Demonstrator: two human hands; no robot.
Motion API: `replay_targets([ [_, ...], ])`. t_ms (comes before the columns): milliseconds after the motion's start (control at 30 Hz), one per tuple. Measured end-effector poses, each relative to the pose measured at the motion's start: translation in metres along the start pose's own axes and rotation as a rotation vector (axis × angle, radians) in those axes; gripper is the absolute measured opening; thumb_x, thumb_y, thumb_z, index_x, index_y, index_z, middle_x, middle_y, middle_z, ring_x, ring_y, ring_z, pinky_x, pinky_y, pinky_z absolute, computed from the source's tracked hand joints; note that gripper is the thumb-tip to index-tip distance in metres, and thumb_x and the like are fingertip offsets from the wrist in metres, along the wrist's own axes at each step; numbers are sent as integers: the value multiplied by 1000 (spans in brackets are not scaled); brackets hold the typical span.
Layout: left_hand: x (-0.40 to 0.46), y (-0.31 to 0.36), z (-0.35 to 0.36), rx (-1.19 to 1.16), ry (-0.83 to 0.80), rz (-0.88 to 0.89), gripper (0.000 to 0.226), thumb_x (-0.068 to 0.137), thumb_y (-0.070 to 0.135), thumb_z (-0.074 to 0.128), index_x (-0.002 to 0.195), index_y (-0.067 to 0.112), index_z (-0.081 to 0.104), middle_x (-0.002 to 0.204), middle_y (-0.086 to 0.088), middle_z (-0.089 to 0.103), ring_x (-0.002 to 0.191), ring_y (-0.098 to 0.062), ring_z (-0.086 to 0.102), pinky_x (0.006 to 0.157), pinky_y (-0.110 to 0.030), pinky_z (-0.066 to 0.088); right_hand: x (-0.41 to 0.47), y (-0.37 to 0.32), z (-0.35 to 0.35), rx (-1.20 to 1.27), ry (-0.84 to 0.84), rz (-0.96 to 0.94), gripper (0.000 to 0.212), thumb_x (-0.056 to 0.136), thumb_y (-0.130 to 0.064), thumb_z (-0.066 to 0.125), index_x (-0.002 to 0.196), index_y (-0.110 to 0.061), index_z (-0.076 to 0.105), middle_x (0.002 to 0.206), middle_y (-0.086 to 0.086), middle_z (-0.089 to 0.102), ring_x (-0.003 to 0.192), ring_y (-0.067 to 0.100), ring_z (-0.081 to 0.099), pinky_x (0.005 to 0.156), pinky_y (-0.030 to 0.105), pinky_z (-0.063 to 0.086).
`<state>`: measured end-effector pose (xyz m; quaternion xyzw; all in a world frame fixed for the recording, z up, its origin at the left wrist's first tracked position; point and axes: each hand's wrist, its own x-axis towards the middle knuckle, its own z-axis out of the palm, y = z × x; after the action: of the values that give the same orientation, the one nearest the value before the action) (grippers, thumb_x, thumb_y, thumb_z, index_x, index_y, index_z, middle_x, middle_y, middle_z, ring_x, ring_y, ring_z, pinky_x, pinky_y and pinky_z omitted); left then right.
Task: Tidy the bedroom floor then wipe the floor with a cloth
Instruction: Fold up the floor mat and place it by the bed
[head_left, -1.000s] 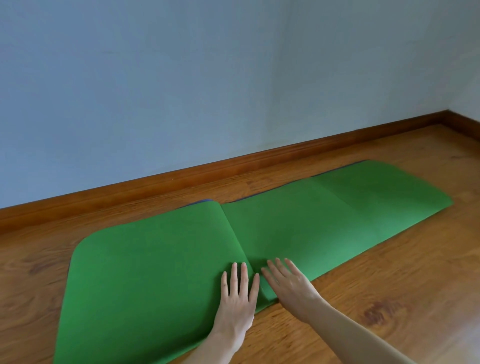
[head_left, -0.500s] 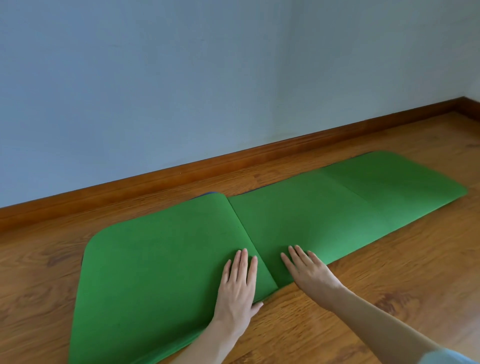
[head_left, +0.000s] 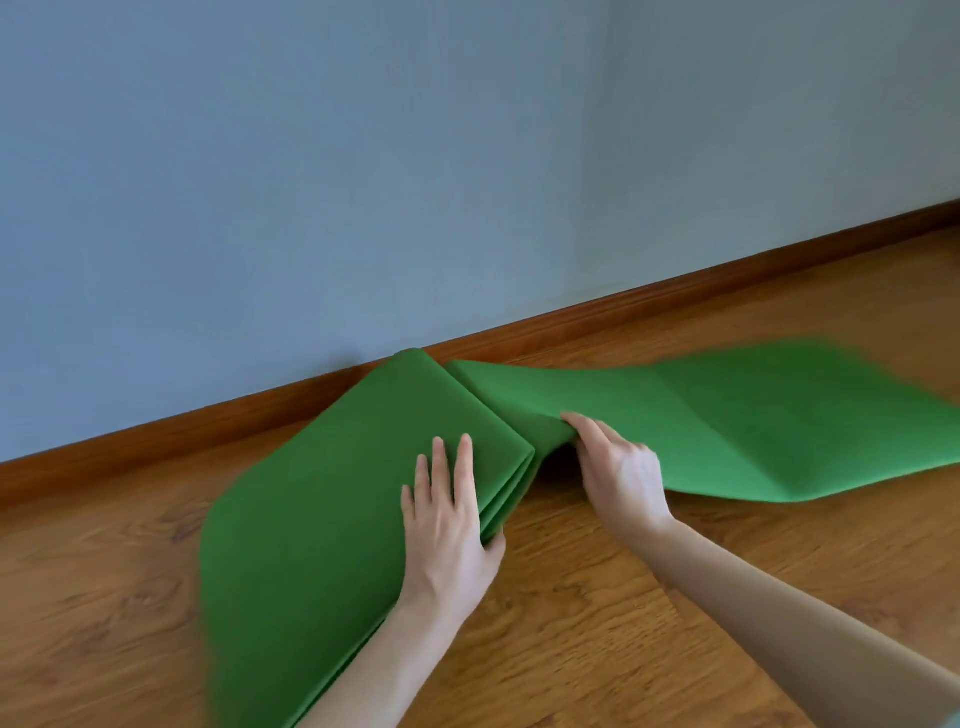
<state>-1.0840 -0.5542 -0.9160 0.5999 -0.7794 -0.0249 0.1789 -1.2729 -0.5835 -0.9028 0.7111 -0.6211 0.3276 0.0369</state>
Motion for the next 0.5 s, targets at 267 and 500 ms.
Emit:
replay_targets([
  [267, 5, -29, -63, -535, 345, -111, 94, 78, 4, 70, 142, 35, 10, 148, -3, 38, 134, -18, 40, 108, -26, 32, 38, -89, -27, 276, 151, -93, 30, 88, -9, 51, 114, -6, 65, 92, 6, 73, 69, 22, 69, 56, 30, 55],
  [500, 9, -23, -130, -870, 611, -160, 72, 80, 13, 58, 144, 27, 28, 136, 7, 51, 123, -1, 48, 98, -12, 39, 65, -164, -51, 578, 226, -205, 37, 93, -24, 41, 119, -8, 62, 89, 0, 71, 69, 2, 58, 64, 10, 43],
])
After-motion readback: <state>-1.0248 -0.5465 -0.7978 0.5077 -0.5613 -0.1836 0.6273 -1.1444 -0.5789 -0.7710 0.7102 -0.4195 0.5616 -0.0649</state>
